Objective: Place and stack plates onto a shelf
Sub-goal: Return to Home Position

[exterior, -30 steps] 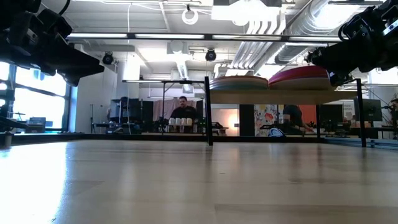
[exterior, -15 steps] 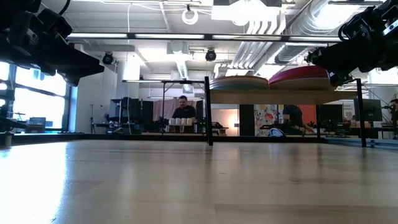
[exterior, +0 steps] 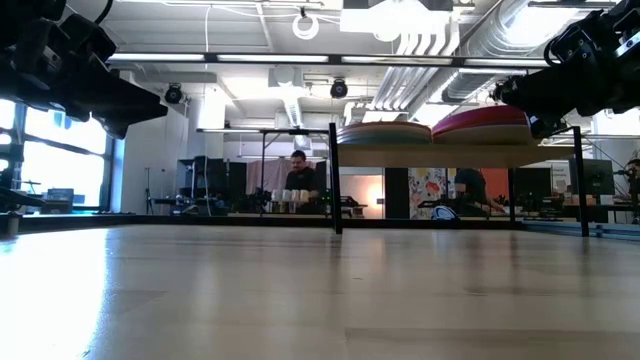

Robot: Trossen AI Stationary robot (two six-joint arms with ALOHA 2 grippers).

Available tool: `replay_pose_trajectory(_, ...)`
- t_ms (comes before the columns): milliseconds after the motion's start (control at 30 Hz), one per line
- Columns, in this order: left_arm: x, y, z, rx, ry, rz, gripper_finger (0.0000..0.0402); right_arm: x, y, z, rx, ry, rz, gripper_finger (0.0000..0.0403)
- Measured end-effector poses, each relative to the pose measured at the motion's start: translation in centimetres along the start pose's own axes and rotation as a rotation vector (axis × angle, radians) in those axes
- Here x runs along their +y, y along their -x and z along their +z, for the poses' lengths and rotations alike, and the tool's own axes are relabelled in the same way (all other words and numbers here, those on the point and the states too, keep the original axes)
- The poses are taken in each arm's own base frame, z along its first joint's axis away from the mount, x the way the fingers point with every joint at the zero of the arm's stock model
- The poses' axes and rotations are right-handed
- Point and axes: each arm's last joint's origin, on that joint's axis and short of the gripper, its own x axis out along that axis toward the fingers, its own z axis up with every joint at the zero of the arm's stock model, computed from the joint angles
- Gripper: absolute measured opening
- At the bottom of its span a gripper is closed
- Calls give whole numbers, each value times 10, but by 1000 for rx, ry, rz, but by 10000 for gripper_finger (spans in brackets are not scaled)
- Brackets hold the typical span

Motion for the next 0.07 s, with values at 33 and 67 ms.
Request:
replay_pose_trajectory(33,0,0,0,-1,0,0,115,0,0,0,0,0,0,108)
replay_pose_trajectory(67,0,0,0,-1,0,0,115,0,0,0,0,0,0,108)
